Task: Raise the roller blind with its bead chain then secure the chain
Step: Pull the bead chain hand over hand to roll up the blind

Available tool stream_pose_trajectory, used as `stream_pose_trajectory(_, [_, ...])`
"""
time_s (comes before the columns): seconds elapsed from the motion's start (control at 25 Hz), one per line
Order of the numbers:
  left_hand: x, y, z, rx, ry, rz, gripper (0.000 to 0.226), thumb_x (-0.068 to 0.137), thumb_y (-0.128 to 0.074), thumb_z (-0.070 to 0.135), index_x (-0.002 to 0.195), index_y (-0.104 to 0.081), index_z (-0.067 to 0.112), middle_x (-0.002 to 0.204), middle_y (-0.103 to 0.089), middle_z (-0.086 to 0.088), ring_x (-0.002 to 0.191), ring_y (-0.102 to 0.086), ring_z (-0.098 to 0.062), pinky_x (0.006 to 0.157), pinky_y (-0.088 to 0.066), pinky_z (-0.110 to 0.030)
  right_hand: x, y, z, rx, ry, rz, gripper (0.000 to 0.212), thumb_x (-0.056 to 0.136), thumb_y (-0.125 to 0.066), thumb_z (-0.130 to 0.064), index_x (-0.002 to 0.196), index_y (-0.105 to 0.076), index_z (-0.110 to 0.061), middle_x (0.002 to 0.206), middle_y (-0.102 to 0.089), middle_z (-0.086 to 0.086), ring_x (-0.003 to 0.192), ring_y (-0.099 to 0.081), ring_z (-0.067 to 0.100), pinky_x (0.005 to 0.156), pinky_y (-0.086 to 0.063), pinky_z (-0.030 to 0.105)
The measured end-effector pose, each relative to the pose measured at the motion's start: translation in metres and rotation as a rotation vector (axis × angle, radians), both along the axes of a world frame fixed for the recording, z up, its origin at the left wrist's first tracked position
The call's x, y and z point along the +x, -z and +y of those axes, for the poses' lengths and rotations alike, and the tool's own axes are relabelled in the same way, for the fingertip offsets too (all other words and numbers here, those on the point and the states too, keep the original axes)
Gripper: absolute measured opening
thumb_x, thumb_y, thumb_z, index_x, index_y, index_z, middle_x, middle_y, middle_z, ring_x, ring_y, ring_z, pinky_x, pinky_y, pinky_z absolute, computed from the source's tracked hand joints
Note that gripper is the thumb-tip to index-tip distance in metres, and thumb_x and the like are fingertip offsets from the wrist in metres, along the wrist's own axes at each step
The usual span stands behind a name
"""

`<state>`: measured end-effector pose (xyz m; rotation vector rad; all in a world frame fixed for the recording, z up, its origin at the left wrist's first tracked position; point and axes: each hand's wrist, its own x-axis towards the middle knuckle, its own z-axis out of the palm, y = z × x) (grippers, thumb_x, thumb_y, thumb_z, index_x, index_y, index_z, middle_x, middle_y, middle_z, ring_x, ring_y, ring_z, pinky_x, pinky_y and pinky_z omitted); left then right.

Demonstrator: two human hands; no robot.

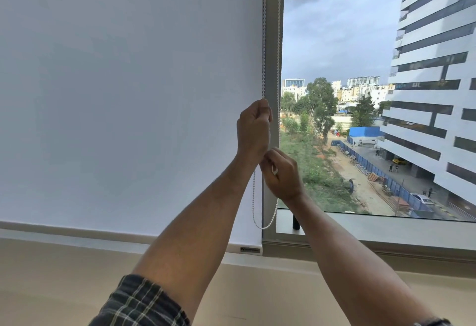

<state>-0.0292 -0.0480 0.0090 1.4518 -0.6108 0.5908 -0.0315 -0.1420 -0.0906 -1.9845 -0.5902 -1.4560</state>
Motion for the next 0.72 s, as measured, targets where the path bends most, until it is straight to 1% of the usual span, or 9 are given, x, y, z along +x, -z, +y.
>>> stream_pose_trajectory(0.12, [-0.005, 0.003, -0.003, -0.050, -0.045, 0.018, 0.054, 0.108, -0.044, 0.030, 0.057, -0.036, 0.014, 0.049, -0.030, 0.005, 0.050, -0.028, -0.014, 0.053, -0.025, -0.032, 0.001, 0.000, -0.006, 0.085, -0.014, 0.028, 0.020, 0.093, -0.052, 0.007, 0.081, -0.065, -0.001, 0.076, -0.049, -0.022, 0.069, -0.052, -0.017, 0.064, -0.034, 0.003])
stream_pose_trajectory(0.2, [-0.007, 0.004, -0.005, -0.051, -0.103, 0.005, 0.059, 0.108, -0.045, 0.031, 0.052, -0.031, 0.019, 0.045, -0.028, 0.007, 0.044, -0.026, -0.010, 0.050, -0.022, -0.030, 0.001, -0.007, -0.008, 0.193, -0.014, 0.038, 0.027, 0.095, -0.052, 0.009, 0.081, -0.067, -0.010, 0.072, -0.054, -0.017, 0.068, -0.055, -0.013, 0.065, -0.037, 0.005])
stream_pose_trajectory(0.24, [-0.006, 0.005, -0.005, -0.059, -0.118, -0.004, 0.060, 0.108, -0.045, 0.031, 0.050, -0.031, 0.020, 0.043, -0.029, 0.009, 0.043, -0.026, -0.008, 0.049, -0.023, -0.030, 0.001, -0.012, -0.009, 0.249, -0.022, 0.039, 0.030, 0.097, -0.052, 0.005, 0.081, -0.066, -0.017, 0.067, -0.055, -0.015, 0.063, -0.056, -0.008, 0.063, -0.040, 0.012])
stream_pose_trajectory(0.28, [-0.004, 0.006, -0.006, -0.069, -0.125, -0.007, 0.060, 0.108, -0.045, 0.031, 0.050, -0.032, 0.019, 0.042, -0.029, 0.010, 0.042, -0.027, -0.008, 0.049, -0.023, -0.030, 0.002, -0.018, -0.009, 0.303, -0.037, 0.046, 0.031, 0.100, -0.052, -0.001, 0.081, -0.066, -0.021, 0.064, -0.056, -0.012, 0.059, -0.055, -0.004, 0.060, -0.043, 0.019])
stream_pose_trajectory(0.36, [-0.001, 0.008, -0.007, -0.095, -0.124, -0.005, 0.060, 0.108, -0.045, 0.031, 0.050, -0.035, 0.017, 0.041, -0.031, 0.009, 0.042, -0.029, -0.008, 0.049, -0.024, -0.029, 0.002, -0.035, -0.007, 0.402, -0.106, 0.070, 0.029, 0.103, -0.049, -0.010, 0.083, -0.069, -0.016, 0.061, -0.059, 0.000, 0.054, -0.057, 0.013, 0.056, -0.045, 0.029])
stream_pose_trajectory(0.48, [-0.003, 0.012, -0.011, -0.115, -0.123, -0.035, 0.061, 0.109, -0.045, 0.026, 0.048, -0.043, 0.023, 0.037, -0.043, 0.010, 0.039, -0.040, -0.005, 0.046, -0.030, -0.019, 0.001, -0.065, -0.004, 0.510, -0.266, 0.067, 0.032, 0.105, -0.047, -0.018, 0.093, -0.073, -0.003, 0.070, -0.066, 0.013, 0.056, -0.059, 0.021, 0.055, -0.046, 0.031])
stream_pose_trajectory(0.56, [-0.006, 0.014, -0.014, -0.140, -0.089, -0.055, 0.057, 0.109, -0.044, 0.024, 0.055, -0.060, 0.021, 0.042, -0.054, 0.009, 0.041, -0.048, 0.000, 0.048, -0.033, -0.013, 0.000, -0.085, -0.004, 0.565, -0.403, 0.086, 0.035, 0.106, -0.046, -0.024, 0.103, -0.072, 0.000, 0.082, -0.070, 0.016, 0.063, -0.064, 0.021, 0.058, -0.049, 0.030])
stream_pose_trajectory(0.64, [-0.004, 0.015, -0.015, -0.167, -0.063, -0.072, 0.054, 0.108, -0.044, 0.029, 0.059, -0.065, 0.019, 0.043, -0.053, 0.006, 0.042, -0.044, -0.003, 0.051, -0.034, -0.024, 0.001, -0.104, -0.005, 0.599, -0.511, 0.128, 0.037, 0.107, -0.045, -0.029, 0.112, -0.071, -0.003, 0.090, -0.074, 0.011, 0.070, -0.069, 0.019, 0.064, -0.052, 0.030])
stream_pose_trajectory(0.72, [0.001, 0.017, -0.016, -0.173, -0.071, -0.079, 0.056, 0.106, -0.044, 0.032, 0.056, -0.057, 0.012, 0.042, -0.042, 0.008, 0.045, -0.037, -0.012, 0.052, -0.029, -0.031, 0.001, -0.122, -0.005, 0.613, -0.612, 0.206, 0.043, 0.106, -0.045, -0.035, 0.117, -0.070, -0.002, 0.093, -0.076, 0.013, 0.075, -0.072, 0.022, 0.069, -0.055, 0.032])
